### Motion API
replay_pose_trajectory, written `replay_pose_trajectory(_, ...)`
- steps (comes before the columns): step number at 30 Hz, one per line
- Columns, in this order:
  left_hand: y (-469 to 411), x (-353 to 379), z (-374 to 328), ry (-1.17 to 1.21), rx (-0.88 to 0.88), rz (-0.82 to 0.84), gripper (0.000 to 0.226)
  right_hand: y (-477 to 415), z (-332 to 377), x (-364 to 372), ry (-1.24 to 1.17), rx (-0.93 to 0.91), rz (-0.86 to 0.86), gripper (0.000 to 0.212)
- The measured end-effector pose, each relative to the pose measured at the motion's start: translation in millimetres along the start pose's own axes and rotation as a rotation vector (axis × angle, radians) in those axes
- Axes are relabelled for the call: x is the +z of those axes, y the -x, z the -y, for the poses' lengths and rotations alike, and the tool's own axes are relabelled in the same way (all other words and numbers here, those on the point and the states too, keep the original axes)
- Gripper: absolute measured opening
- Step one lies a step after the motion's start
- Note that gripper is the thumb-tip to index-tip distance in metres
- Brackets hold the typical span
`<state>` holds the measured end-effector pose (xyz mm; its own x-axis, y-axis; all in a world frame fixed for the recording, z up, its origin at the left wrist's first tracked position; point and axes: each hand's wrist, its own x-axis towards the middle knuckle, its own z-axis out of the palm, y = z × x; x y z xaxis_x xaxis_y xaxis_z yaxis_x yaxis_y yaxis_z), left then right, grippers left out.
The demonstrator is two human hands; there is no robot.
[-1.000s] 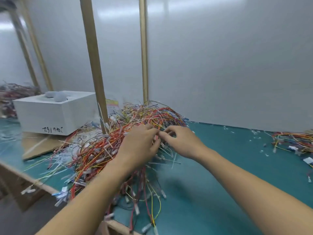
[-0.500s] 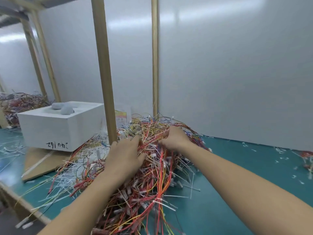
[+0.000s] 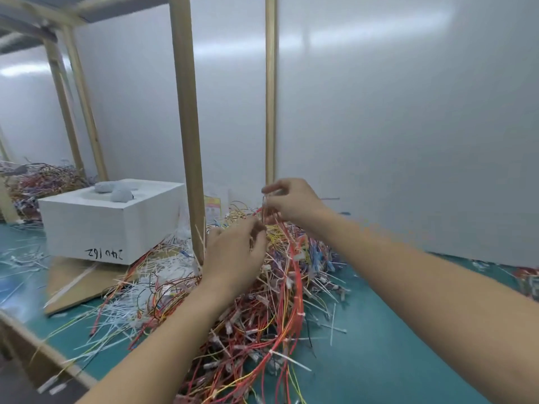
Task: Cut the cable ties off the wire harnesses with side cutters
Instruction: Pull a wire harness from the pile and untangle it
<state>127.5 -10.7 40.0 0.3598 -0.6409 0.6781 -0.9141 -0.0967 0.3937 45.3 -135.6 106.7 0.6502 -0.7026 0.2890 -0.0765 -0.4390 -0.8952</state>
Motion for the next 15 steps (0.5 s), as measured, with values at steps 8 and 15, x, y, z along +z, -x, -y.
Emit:
replay_pose_trajectory(8,16,8,-8,0.227,-0.289,0.371,0.029,38,-67,16,-0.066,-0.016,0.064,0.016)
replay_pose_trajectory(15,19,3,-2,0.380,-0.366,0.203,0.014,38,-94,-9,0.173,-0.004,-0.153,0.012)
